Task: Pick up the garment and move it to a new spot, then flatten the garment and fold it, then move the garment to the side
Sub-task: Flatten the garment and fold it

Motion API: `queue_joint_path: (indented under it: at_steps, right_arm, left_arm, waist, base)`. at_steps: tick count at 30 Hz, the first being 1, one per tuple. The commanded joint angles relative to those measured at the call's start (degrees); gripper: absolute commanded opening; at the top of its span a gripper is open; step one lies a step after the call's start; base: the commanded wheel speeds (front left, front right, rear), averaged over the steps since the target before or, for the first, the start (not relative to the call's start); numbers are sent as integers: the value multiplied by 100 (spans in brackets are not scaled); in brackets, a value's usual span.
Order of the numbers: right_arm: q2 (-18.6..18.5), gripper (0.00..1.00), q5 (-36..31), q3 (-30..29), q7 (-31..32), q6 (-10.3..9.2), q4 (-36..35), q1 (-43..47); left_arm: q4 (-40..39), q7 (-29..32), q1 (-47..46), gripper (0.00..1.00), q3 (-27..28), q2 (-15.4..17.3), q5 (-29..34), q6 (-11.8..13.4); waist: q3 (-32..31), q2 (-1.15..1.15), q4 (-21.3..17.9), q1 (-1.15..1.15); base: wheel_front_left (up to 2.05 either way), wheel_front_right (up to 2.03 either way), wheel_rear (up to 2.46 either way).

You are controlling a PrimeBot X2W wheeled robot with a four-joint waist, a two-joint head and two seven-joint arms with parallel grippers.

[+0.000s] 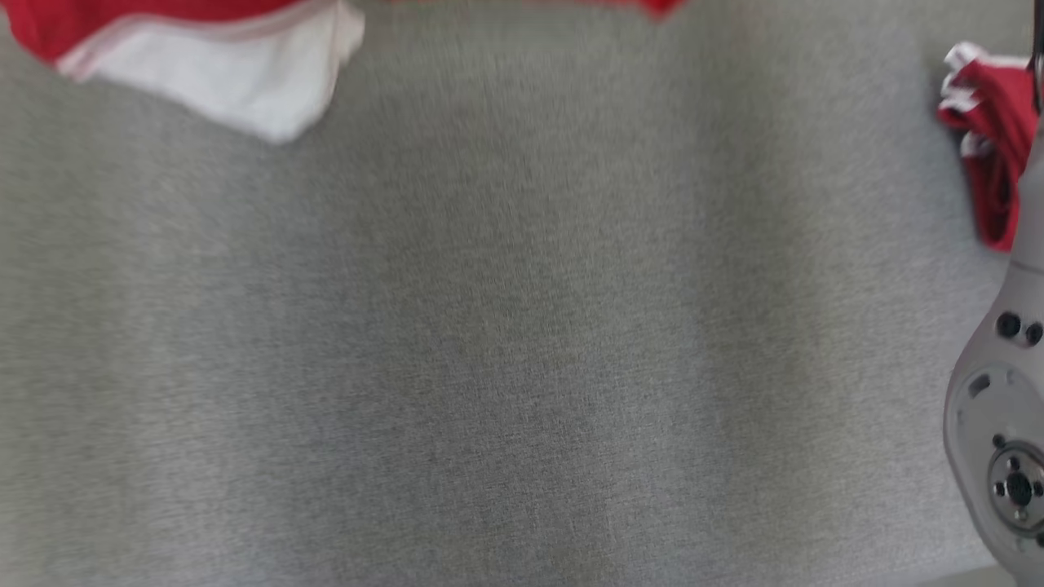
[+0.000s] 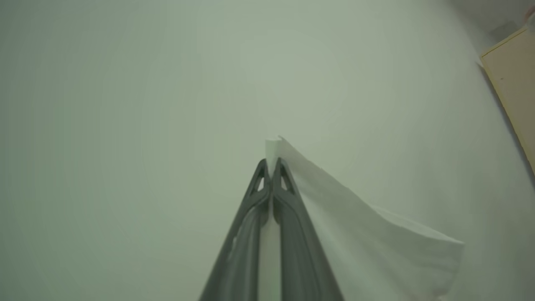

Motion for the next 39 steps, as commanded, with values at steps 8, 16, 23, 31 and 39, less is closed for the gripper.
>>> queue_joint_path:
  at_steps: [8,16,23,31,39]
  right_arm:
    - [-2,0,-885,444,-2223,13,192,-430]
    - [-704,0,-1462,1398,-2758,9,194,57]
    - [-1535,0,-956,2421,-2412,9,-256,906]
    - [-2548,0,345,2745,-918,9,-1339,2573]
    - [-2443,0,762,2118,380,9,-1906,4517]
  left_arm:
    - [-1241,-135,-461,0,948,-435,1098,-146]
    - [-1776,-139,808,0,1180,-904,876,-302]
    - [-2498,-139,2169,0,1066,-992,-33,-283]
    - [-3033,-55,4472,0,671,-793,-1232,-284]
    - [-3375,349,6754,0,42,-511,-2560,-285]
  waist:
    - [1028,-1,-367,-1]
    - [1451,-1,-255,-1]
    - [1207,-1,-3,-1]
    - [485,-1,385,-1]
    - [-414,-1,672,-1]
  base:
    - [0,0,0]
    - [0,0,0]
    - [0,0,0]
    - [0,0,0]
    - [0,0,0]
